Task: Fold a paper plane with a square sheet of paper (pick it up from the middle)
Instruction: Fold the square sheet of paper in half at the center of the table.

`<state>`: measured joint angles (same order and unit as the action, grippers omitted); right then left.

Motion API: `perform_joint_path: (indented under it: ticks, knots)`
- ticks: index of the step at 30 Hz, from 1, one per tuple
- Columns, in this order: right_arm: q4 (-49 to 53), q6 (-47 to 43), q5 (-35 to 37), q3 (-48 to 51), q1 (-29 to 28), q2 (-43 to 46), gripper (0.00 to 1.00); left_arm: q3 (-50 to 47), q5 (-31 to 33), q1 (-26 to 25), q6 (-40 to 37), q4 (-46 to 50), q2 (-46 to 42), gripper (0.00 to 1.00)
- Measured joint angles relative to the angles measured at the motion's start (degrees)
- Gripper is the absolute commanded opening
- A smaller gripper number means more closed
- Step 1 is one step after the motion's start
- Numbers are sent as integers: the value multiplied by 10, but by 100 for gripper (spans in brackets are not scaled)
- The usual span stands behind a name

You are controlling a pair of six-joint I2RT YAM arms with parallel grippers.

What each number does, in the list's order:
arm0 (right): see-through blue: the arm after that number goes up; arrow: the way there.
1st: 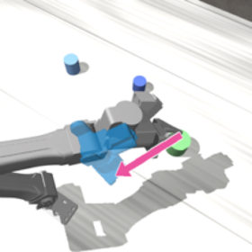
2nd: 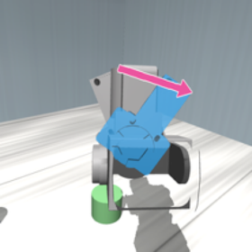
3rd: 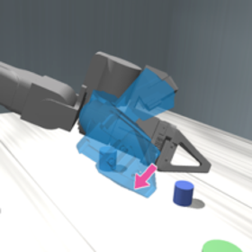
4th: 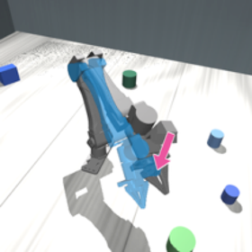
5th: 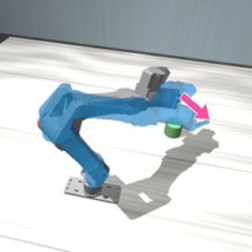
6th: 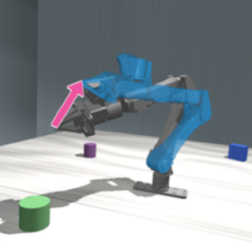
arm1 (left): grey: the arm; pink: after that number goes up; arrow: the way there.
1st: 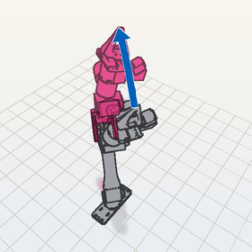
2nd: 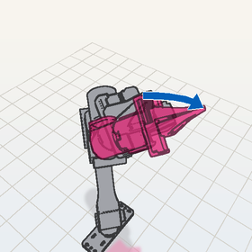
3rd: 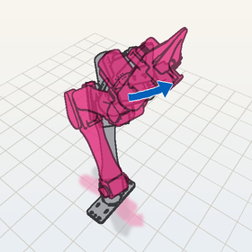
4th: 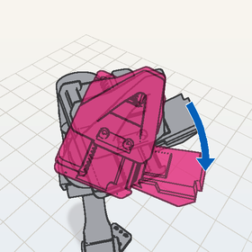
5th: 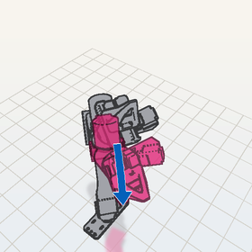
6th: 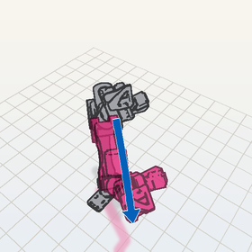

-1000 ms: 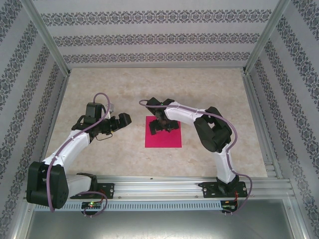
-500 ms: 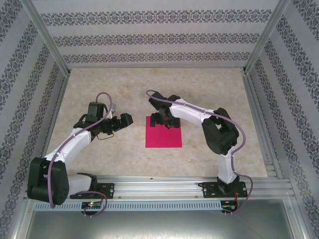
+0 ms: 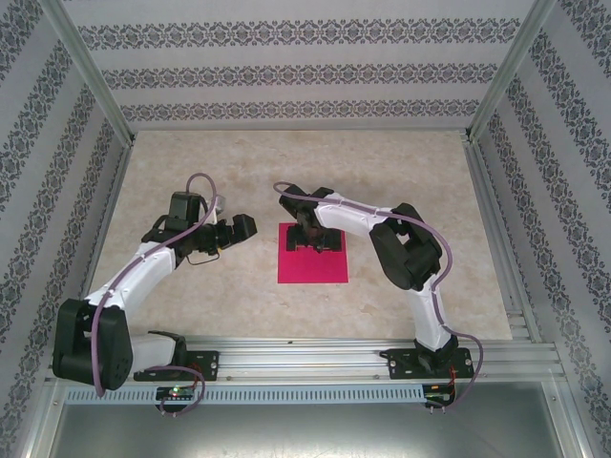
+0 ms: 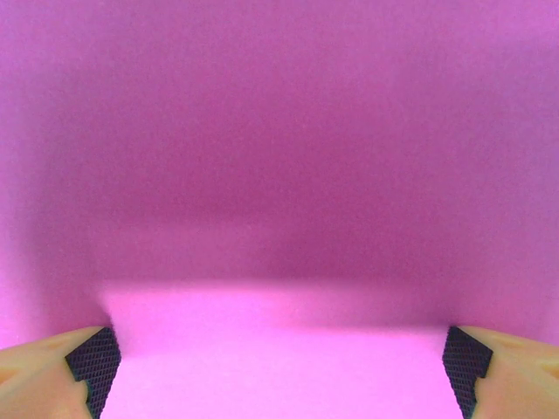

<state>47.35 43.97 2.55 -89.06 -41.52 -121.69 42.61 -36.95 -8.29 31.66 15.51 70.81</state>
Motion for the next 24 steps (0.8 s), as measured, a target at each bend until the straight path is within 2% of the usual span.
perform_joint_path:
  ticks: [6, 24]
  knots:
    - [-2, -7, 1, 0, -3, -1, 98, -7, -1, 0, 0, -2, -33, 100]
    - [15, -19, -1, -24, -4, -15, 96, -8, -1, 0, 0, 1, -33, 100]
